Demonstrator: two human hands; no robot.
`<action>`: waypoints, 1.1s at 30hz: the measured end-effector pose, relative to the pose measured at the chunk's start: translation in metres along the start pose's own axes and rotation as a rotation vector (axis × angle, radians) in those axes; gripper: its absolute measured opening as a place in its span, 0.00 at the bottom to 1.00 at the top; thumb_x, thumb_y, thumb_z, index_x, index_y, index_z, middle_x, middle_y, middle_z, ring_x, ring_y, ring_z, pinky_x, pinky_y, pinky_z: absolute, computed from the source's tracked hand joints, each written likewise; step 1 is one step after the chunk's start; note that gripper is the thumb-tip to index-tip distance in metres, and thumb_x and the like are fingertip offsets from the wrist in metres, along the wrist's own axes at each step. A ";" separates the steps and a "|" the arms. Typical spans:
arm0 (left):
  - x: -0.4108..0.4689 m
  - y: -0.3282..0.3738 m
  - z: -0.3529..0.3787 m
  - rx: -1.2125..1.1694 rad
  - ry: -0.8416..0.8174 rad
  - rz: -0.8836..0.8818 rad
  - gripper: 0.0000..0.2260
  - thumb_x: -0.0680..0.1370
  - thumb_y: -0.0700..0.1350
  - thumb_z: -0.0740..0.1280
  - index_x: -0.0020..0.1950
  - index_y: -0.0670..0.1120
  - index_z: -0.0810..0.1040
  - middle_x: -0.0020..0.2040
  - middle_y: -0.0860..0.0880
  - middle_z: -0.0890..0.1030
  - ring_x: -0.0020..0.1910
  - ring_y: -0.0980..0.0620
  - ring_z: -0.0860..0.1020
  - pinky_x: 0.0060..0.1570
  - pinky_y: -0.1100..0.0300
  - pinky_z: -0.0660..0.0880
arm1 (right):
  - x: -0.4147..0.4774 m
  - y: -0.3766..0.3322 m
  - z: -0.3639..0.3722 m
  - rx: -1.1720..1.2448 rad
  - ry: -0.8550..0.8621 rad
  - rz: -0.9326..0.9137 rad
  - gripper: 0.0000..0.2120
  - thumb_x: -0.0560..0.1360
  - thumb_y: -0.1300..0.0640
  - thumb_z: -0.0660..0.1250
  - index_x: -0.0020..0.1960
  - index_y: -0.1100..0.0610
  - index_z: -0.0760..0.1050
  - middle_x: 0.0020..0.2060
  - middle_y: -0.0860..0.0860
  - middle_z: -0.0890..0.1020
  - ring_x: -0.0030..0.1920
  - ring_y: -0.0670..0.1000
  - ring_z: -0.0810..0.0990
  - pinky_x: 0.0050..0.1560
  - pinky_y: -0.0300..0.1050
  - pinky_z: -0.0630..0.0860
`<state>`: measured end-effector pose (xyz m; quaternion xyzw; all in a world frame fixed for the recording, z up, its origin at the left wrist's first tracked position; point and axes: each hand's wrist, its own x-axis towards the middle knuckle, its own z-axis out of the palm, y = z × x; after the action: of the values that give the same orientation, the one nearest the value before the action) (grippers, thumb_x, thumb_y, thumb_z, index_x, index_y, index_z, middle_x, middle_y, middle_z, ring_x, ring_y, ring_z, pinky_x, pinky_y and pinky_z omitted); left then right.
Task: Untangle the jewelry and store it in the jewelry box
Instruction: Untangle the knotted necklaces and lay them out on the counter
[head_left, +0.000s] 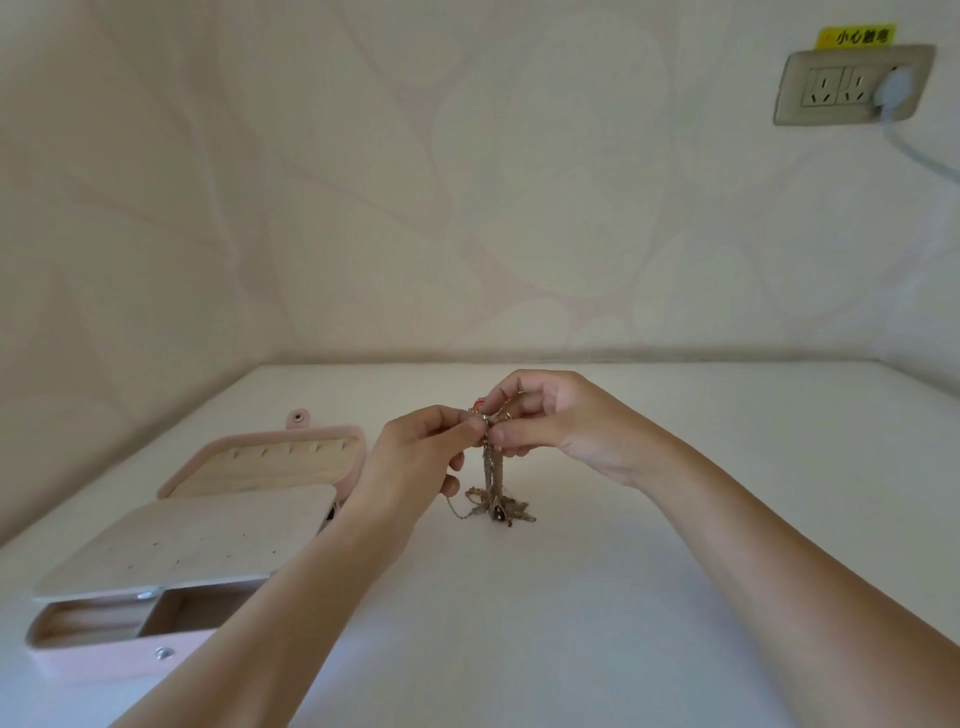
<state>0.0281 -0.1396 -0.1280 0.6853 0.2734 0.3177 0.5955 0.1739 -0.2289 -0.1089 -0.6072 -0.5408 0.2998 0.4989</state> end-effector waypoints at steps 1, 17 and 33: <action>-0.001 0.001 0.001 -0.054 -0.016 -0.010 0.06 0.76 0.42 0.68 0.40 0.44 0.80 0.40 0.46 0.75 0.33 0.54 0.68 0.30 0.63 0.66 | 0.000 0.000 -0.001 0.001 0.039 -0.008 0.08 0.73 0.65 0.70 0.52 0.62 0.79 0.39 0.55 0.82 0.38 0.48 0.79 0.44 0.40 0.77; -0.001 0.006 -0.001 -0.130 0.060 0.023 0.13 0.71 0.42 0.73 0.28 0.50 0.75 0.30 0.55 0.73 0.30 0.58 0.67 0.33 0.63 0.64 | 0.000 -0.004 -0.008 0.419 -0.051 0.079 0.11 0.77 0.69 0.57 0.42 0.59 0.75 0.39 0.55 0.81 0.44 0.52 0.81 0.51 0.47 0.78; 0.003 0.013 -0.006 -0.749 0.002 -0.160 0.08 0.75 0.38 0.61 0.37 0.46 0.68 0.30 0.52 0.68 0.24 0.58 0.59 0.18 0.69 0.54 | -0.005 -0.010 -0.017 0.004 0.220 0.098 0.04 0.75 0.60 0.67 0.43 0.55 0.80 0.20 0.42 0.62 0.23 0.45 0.57 0.24 0.36 0.51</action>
<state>0.0255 -0.1358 -0.1140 0.3965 0.1917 0.3487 0.8273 0.1841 -0.2391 -0.0950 -0.6611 -0.4518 0.2564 0.5414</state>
